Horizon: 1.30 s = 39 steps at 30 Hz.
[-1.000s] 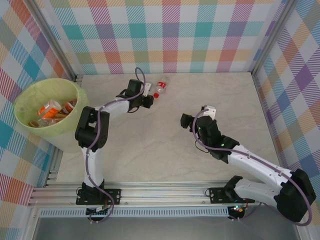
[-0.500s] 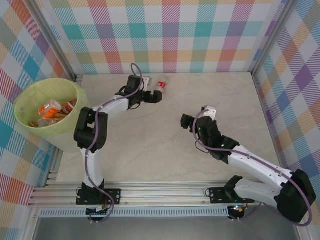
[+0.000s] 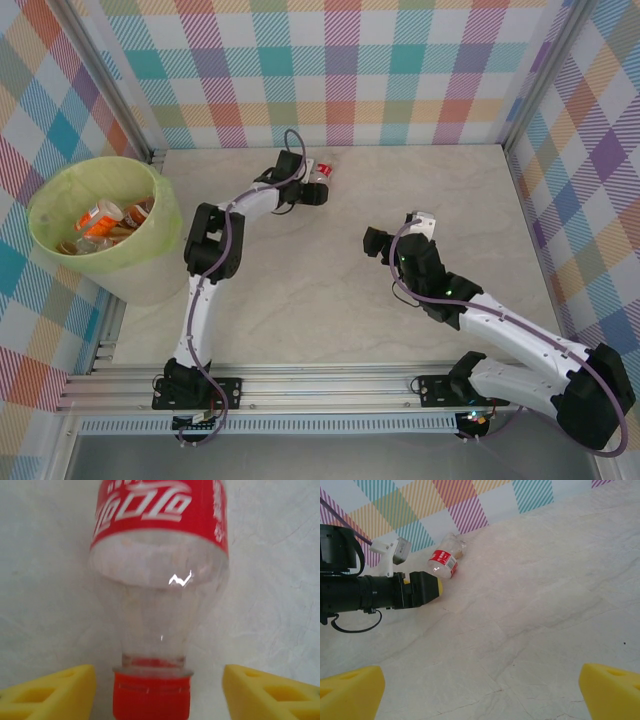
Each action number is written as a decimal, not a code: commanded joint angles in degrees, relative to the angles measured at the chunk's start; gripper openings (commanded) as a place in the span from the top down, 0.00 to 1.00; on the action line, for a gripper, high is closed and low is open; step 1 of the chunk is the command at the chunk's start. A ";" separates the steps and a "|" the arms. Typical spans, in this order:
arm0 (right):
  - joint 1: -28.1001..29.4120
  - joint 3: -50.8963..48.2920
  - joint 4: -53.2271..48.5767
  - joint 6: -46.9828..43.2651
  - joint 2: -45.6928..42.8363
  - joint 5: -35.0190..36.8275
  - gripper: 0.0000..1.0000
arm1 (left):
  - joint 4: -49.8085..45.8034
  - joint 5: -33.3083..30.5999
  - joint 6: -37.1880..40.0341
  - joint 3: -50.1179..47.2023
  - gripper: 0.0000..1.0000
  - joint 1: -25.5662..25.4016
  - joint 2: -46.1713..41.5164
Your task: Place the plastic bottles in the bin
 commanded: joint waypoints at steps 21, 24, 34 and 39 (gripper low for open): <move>-0.42 -1.89 -0.95 1.96 -3.72 1.33 0.00 | 7.37 -1.09 -1.47 -24.17 0.99 -0.43 -26.65; -0.42 -2.19 -0.67 2.50 -4.01 1.14 0.00 | 11.59 -1.10 -4.41 -35.19 1.00 -0.43 -38.16; -0.56 -1.91 1.91 1.13 -2.88 0.67 0.00 | -17.29 -38.37 -13.06 -38.89 1.00 2.66 -78.79; -0.60 0.01 3.06 -2.79 -1.05 0.52 0.00 | -28.14 -46.46 -18.64 -38.51 1.00 16.76 -85.67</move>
